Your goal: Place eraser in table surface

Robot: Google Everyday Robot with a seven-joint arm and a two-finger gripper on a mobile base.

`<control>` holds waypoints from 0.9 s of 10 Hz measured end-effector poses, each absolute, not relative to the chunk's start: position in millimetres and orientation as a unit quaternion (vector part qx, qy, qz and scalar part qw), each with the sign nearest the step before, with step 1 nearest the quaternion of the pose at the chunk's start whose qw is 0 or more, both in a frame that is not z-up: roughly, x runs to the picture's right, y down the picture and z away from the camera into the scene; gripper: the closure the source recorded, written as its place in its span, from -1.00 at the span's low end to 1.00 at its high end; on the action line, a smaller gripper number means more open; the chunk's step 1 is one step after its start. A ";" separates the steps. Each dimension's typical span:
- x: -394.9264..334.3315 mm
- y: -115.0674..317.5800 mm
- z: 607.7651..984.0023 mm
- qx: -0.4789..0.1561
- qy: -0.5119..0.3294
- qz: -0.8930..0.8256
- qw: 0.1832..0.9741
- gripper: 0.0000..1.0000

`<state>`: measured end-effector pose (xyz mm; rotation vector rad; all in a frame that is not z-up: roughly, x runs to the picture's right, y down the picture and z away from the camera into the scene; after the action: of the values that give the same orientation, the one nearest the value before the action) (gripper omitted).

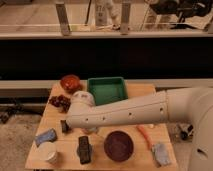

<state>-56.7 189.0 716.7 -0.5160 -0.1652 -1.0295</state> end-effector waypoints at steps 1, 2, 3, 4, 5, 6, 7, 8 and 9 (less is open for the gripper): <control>-56.3 189.0 716.9 -0.244 -0.082 -0.486 0.835 -0.60; -57.6 188.9 716.5 -0.249 -0.088 -0.489 0.831 -0.60; -62.6 191.0 717.6 -0.259 -0.102 -0.506 0.816 -0.60; -70.2 195.0 719.3 -0.271 -0.125 -0.530 0.794 -0.60; -74.5 196.1 720.7 -0.279 -0.143 -0.544 0.778 -0.60; -81.5 201.8 721.5 -0.290 -0.176 -0.559 0.757 -0.60; -83.1 203.0 721.3 -0.289 -0.182 -0.562 0.753 -0.60; -84.9 203.9 721.4 -0.287 -0.188 -0.565 0.751 -0.60; -87.4 204.4 721.1 -0.283 -0.194 -0.569 0.747 -0.60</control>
<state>-87.4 204.4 721.1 -0.6198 -0.4235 -1.2455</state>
